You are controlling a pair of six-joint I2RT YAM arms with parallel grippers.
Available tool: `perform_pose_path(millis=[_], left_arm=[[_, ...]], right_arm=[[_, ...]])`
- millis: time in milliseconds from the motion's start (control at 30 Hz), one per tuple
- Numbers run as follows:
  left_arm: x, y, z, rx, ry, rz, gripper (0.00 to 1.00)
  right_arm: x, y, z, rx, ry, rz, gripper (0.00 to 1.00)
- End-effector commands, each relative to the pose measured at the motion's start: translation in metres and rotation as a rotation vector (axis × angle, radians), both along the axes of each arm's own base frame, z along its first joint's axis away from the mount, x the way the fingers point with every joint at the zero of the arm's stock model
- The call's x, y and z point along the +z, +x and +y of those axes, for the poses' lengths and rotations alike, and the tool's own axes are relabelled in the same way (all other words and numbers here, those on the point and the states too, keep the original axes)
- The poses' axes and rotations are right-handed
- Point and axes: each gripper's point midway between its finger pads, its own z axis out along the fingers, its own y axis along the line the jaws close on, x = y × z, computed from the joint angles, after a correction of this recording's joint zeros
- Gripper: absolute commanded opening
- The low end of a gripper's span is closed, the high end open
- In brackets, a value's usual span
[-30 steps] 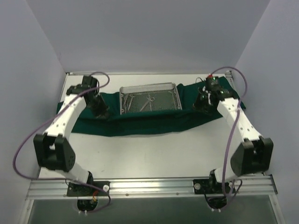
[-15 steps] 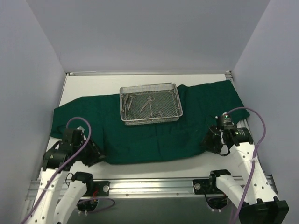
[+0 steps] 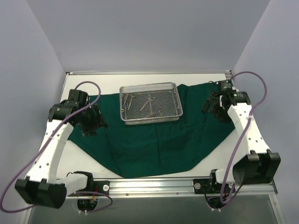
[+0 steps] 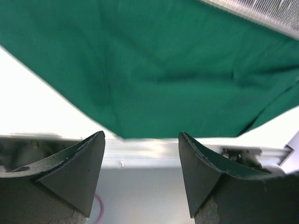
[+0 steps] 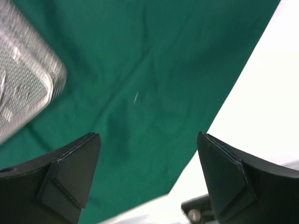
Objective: Open and lay out the surgical kit
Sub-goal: Smooth out the surgical kit at the center of the board.
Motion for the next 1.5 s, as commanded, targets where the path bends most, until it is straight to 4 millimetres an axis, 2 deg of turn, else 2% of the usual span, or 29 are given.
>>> perform_pose_path(millis=[0,67,100,167,200,233,267,300,367,400,433,467,633,800,1000,1267,1467], left_arm=[[0.014,0.054,0.005,-0.068,0.072,-0.109,0.73],[0.015,0.077,0.002,-0.086,0.077,-0.102,0.73],[0.015,0.086,-0.001,-0.097,0.069,-0.107,0.73],[0.013,0.099,-0.003,-0.111,0.065,-0.100,0.73],[0.015,0.106,-0.005,-0.116,0.061,-0.115,0.73],[0.011,0.110,-0.008,-0.131,0.050,-0.110,0.73],[0.009,0.111,-0.010,-0.138,0.043,-0.107,0.73],[0.005,0.113,-0.011,-0.143,0.041,-0.099,0.73],[-0.004,0.116,-0.011,-0.154,0.042,-0.072,0.73],[-0.007,0.117,-0.011,-0.157,0.044,-0.065,0.73],[-0.013,0.119,-0.011,-0.158,0.044,-0.052,0.73],[-0.016,0.119,-0.011,-0.161,0.034,-0.044,0.73],[-0.021,0.130,-0.006,-0.160,0.019,-0.035,0.72],[-0.022,0.137,0.001,-0.147,0.004,-0.033,0.72],[-0.024,0.140,0.002,-0.151,-0.012,-0.022,0.72],[-0.029,0.141,0.000,-0.155,-0.026,-0.009,0.71],[-0.030,0.141,0.001,-0.157,-0.026,-0.010,0.71]], right_arm=[[-0.014,0.033,-0.037,-0.028,-0.152,0.051,0.86],[-0.019,0.049,-0.052,-0.051,-0.172,0.057,0.81],[-0.025,0.066,-0.056,-0.052,-0.183,0.053,0.78],[-0.030,0.084,-0.060,-0.046,-0.201,0.049,0.73],[-0.032,0.101,-0.061,-0.039,-0.207,0.031,0.69],[-0.033,0.110,-0.062,-0.036,-0.210,0.022,0.64],[-0.035,0.117,-0.062,-0.035,-0.210,0.017,0.54],[-0.039,0.128,-0.061,-0.027,-0.207,0.020,0.49],[-0.043,0.138,-0.063,-0.028,-0.211,0.030,0.37],[-0.055,0.141,-0.063,-0.025,-0.214,0.056,0.35],[-0.056,0.147,-0.063,-0.028,-0.213,0.056,0.35],[-0.066,0.148,-0.064,-0.029,-0.218,0.084,0.35],[-0.091,0.147,-0.061,-0.016,-0.217,0.154,0.41],[-0.117,0.130,-0.059,-0.007,-0.228,0.226,0.44],[-0.134,0.113,-0.058,-0.009,-0.230,0.257,0.41],[-0.151,0.104,-0.054,0.006,-0.219,0.298,0.41],[-0.155,0.101,-0.055,-0.002,-0.214,0.302,0.35]])
